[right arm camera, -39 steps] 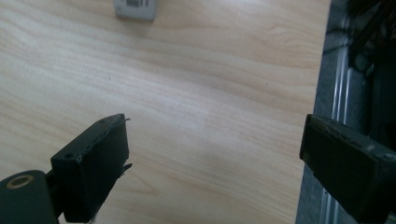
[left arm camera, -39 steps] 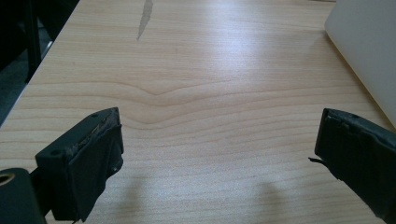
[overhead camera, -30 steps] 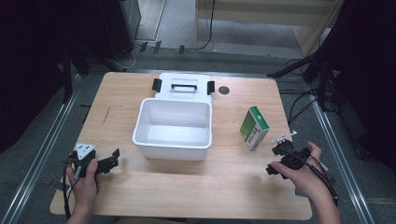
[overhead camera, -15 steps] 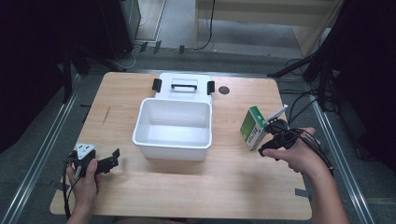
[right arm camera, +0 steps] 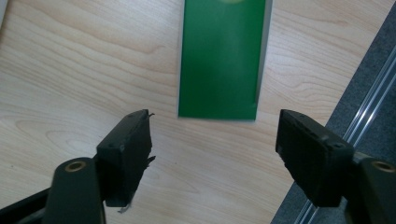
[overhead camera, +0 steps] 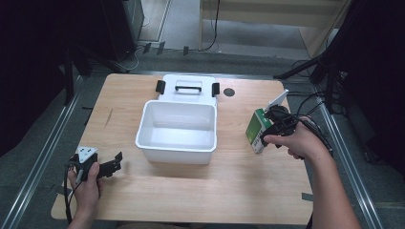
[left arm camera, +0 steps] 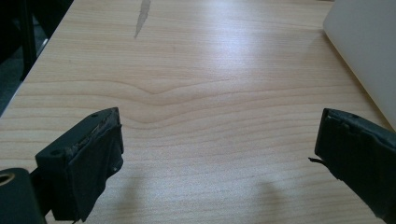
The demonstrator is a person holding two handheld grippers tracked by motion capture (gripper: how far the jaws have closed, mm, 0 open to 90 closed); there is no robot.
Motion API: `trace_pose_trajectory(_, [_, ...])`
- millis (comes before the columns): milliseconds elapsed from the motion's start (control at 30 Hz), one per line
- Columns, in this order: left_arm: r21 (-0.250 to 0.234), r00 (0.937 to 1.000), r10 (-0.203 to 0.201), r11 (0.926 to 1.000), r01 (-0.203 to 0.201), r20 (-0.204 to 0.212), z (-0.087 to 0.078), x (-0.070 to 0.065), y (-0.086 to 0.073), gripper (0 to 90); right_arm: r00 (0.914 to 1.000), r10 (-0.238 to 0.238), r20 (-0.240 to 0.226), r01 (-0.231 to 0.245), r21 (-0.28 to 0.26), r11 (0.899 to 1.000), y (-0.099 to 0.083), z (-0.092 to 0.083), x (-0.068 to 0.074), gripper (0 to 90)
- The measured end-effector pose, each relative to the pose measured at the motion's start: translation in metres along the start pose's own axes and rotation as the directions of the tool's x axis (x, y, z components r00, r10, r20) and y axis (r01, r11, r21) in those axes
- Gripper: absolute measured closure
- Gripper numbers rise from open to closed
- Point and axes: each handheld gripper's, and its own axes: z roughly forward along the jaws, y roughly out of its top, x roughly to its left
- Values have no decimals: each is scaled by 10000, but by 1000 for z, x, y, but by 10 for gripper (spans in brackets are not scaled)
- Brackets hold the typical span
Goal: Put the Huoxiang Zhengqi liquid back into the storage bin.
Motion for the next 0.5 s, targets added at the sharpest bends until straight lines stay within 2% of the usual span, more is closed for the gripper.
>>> trace_pose_trajectory(100, [-7, 10000, -27, 10000, 27, 30, 0, 0, 0, 20, 9994, 244, -253, -235, 362, 9991, 12, 1, -4, 287])
trace_pose_trajectory(267, [-18, 10000, -7, 10000, 7, 8, 0, 0, 0, 21, 9990, 341, -291, -327, 482, 9983, 23, 1, -5, 304])
trace_pose_trajectory(333, [-3, 10000, 39, 10000, -39, 10, 0, 0, 0, 20, 9978, 488, -440, -465, 535, 9975, 30, 2, -8, 339])
trace_pose_trajectory(500, [-11, 10000, 19, 10000, -19, 18, 0, 0, 0, 21, 9953, 684, -686, -647, 551, 9964, 40, 4, -13, 348])
